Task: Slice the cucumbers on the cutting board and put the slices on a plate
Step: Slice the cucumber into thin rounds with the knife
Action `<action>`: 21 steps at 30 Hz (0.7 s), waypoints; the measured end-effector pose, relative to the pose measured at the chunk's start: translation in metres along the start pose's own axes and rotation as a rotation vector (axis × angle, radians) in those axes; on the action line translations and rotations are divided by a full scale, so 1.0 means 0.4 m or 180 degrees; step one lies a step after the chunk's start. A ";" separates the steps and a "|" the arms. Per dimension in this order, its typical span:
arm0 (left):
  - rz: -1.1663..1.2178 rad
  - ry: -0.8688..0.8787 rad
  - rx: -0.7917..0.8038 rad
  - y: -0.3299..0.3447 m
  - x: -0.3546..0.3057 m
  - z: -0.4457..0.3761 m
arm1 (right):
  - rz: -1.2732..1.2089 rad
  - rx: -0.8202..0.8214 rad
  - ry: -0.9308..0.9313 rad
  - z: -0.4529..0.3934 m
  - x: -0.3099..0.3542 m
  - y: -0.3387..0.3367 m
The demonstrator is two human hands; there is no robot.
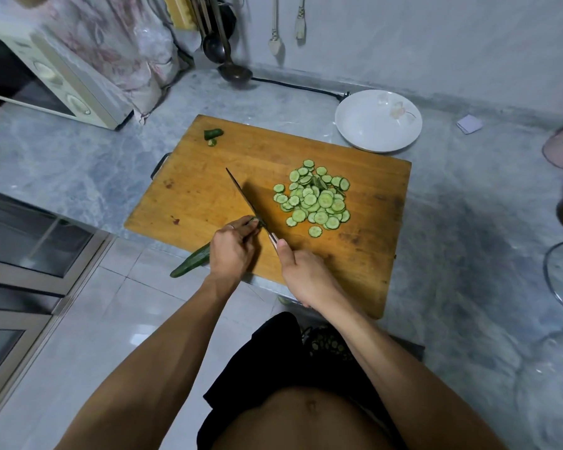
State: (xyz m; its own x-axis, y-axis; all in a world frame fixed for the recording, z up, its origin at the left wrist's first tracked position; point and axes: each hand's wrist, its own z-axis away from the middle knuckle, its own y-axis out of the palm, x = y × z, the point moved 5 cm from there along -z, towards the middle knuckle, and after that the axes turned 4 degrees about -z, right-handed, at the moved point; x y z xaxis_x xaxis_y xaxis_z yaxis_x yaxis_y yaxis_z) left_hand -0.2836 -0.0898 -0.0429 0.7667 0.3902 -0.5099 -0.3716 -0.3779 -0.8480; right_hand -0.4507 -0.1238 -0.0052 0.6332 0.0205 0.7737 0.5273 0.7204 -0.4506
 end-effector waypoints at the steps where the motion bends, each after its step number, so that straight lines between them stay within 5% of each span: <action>1: 0.0008 0.0004 -0.0012 0.001 0.001 0.000 | 0.0003 -0.0006 0.0019 -0.001 -0.003 0.000; 21: -0.0069 0.0263 -0.0075 -0.013 0.001 0.005 | -0.0218 -0.0062 0.0102 0.058 -0.014 -0.077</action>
State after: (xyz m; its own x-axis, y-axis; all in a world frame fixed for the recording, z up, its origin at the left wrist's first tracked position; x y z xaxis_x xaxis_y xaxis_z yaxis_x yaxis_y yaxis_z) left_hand -0.2824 -0.0860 -0.0391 0.8153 0.3283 -0.4769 -0.3427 -0.3902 -0.8546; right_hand -0.4836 -0.1301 0.0147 0.6130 -0.0508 0.7885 0.5806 0.7058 -0.4059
